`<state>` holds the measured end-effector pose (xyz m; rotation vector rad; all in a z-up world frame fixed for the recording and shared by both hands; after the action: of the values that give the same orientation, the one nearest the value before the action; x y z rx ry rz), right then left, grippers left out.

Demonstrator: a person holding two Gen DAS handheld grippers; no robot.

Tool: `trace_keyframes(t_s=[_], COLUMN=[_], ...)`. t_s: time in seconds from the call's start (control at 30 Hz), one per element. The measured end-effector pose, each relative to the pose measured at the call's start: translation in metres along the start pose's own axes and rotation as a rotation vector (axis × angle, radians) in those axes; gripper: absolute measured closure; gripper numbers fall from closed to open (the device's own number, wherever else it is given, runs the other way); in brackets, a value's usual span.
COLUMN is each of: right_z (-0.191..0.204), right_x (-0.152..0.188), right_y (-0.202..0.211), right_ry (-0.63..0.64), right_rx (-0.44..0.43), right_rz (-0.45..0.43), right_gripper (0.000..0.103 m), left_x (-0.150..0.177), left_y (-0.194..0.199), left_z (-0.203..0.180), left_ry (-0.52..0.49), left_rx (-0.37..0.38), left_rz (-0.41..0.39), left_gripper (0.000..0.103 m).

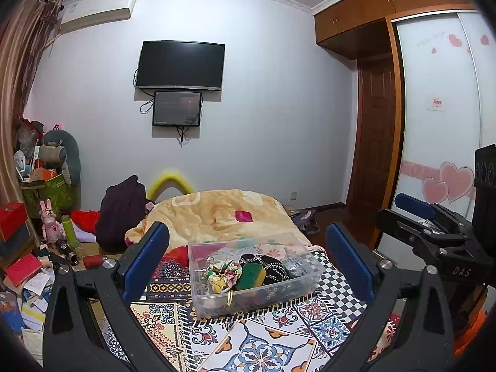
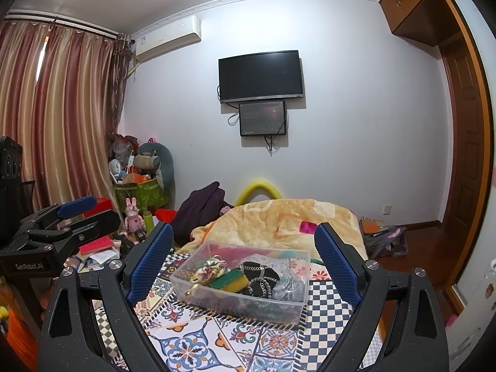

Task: Organize soft objects

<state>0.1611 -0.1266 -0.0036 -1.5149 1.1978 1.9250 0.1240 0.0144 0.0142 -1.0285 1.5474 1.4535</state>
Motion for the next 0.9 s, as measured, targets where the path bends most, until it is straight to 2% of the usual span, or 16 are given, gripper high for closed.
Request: trace_keyframes(t_s=[0.23, 0.37, 0.9], right_z=[-0.0001, -0.0008, -0.0041], right_x=[0.0001, -0.0023, -0.0057], right_y=[0.0005, 0.0031, 0.0037], right_ry=[-0.001, -0.005, 0.0], right_rx=[-0.001, 0.003, 0.024], right_rz=[-0.001, -0.012, -0.017], right_gripper=[0.011, 0.001, 0.0], left_x=[0.0003, -0.0004, 0.0], left_y=[0.0, -0.0007, 0.0012], left_z=[0.0002, -0.0003, 0.0023], left_ry=[0.002, 0.004, 0.025], left_rx=[0.001, 0.002, 0.023], left_rz=[0.001, 0.003, 0.005], left_gripper=[0.0, 0.0, 0.0])
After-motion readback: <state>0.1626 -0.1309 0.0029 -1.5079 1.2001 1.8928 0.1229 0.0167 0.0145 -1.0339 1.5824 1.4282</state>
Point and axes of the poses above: each gripper's, at about its wrist camera, not at the fingertips, and y roughly against the way its jaws point, z to its left, x to its underside, the point moved 10 cm from there along -y, roughly the way its jaws point, and after that the axes turned 10 degrees about z, right-handed, at the moved point
